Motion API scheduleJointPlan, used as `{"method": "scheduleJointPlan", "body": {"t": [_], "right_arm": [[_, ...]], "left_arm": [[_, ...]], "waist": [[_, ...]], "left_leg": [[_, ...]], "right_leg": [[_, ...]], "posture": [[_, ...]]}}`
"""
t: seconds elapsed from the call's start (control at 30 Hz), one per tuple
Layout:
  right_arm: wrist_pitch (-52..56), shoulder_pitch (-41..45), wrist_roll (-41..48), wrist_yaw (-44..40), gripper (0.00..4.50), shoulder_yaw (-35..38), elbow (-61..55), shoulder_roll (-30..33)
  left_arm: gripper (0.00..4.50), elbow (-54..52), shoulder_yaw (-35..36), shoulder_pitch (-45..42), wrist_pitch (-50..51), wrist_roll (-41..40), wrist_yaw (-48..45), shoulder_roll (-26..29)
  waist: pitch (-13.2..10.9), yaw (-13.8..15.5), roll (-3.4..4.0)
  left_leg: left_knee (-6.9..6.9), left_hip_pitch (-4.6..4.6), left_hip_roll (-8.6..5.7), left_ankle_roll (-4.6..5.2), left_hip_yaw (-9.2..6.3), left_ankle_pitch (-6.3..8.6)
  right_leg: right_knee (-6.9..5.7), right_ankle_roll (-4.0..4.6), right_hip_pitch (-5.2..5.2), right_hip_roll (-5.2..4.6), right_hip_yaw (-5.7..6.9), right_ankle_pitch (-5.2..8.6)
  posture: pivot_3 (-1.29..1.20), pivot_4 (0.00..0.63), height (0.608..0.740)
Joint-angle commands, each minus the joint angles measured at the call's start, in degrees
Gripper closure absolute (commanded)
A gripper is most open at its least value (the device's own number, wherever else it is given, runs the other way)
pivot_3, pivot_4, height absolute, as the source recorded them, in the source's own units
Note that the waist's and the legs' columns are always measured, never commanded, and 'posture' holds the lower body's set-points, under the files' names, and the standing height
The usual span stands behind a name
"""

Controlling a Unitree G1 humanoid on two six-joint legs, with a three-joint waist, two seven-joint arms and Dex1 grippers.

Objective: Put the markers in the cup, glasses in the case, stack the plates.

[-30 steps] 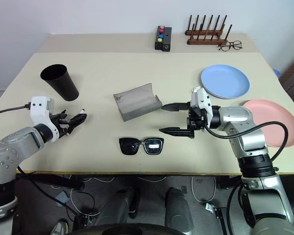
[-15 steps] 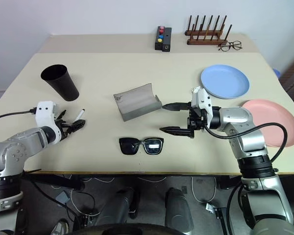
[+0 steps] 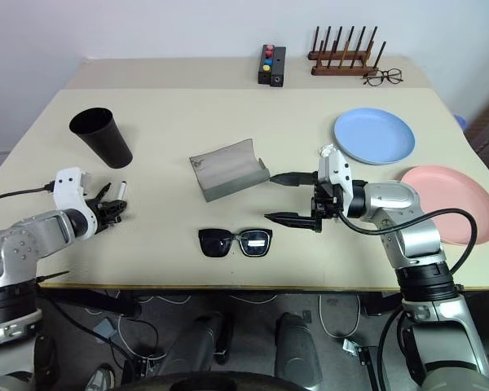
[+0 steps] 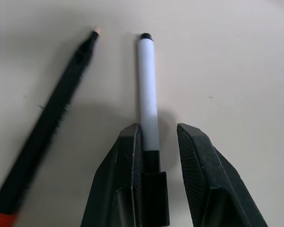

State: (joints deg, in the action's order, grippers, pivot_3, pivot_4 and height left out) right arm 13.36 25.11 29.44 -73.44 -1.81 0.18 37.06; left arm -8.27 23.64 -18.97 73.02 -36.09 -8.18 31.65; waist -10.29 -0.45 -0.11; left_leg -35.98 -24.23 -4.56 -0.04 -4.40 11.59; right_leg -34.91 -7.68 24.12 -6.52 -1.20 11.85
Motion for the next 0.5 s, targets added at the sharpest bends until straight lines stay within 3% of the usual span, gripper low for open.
{"method": "scheduleJointPlan", "body": {"t": [0.03, 0.07, 0.2, 0.43, 0.5], "right_arm": [[-0.7, 1.19, 0.22, 0.22, 0.56, 1.09, -0.75, -0.5], [-0.79, 1.4, 0.15, 0.25, 0.56, 1.01, -0.57, -0.63], [-0.49, 2.17, 0.24, 0.35, 0.56, 0.88, -0.43, -1.01], [-0.41, 2.34, 0.12, 0.51, 0.56, 0.88, -0.38, -1.11], [-0.33, 2.46, 0.16, 0.74, 0.56, 1.05, -0.33, -1.1]], "left_arm": [[3.3, -1.18, 0.1, 0.08, 2.48, -0.64, -0.92, -0.44], [3.3, -1.35, 0.11, 0.09, 2.37, -0.18, -0.73, -0.46], [4.43, -1.74, 1.09, -0.26, 2.95, 0.74, 0.4, -1.43], [4.43, -3.88, 2.13, -0.48, 2.57, 0.82, 0.92, -3.38], [4.43, -6.94, 1.2, -0.99, -3.04, 1.09, -0.12, -4.49]], "waist": [[0.0, -0.04, 0.0], [0.0, -0.04, 0.0], [0.0, 0.0, 0.0], [-0.01, 0.0, -0.02], [-0.05, 0.12, -0.08]], "left_leg": [[0.0, 0.0, 0.0, 0.0, 0.0, 0.0], [0.0, 0.0, 0.0, 0.0, 0.0, 0.0], [0.0, 0.0, 0.0, -0.01, 0.0, -0.01], [0.0, 0.0, 0.0, -0.02, 0.0, -0.01], [-0.01, 0.0, 0.0, -0.02, 0.0, -0.01]], "right_leg": [[0.0, 0.0, 0.0, 0.0, 0.0, 0.0], [-0.01, 0.0, 0.0, 0.0, 0.0, 0.0], [-0.02, 0.0, 0.01, 0.0, 0.0, 0.0], [-0.03, 0.0, 0.01, 0.0, 0.0, 0.0], [-0.03, 0.0, 0.01, 0.0, 0.0, 0.0]], "posture": [[0.0, 0.15, 0.74], [0.0, 0.15, 0.74], [0.0, 0.15, 0.74], [0.0, 0.15, 0.74], [0.0, 0.15, 0.74]]}}
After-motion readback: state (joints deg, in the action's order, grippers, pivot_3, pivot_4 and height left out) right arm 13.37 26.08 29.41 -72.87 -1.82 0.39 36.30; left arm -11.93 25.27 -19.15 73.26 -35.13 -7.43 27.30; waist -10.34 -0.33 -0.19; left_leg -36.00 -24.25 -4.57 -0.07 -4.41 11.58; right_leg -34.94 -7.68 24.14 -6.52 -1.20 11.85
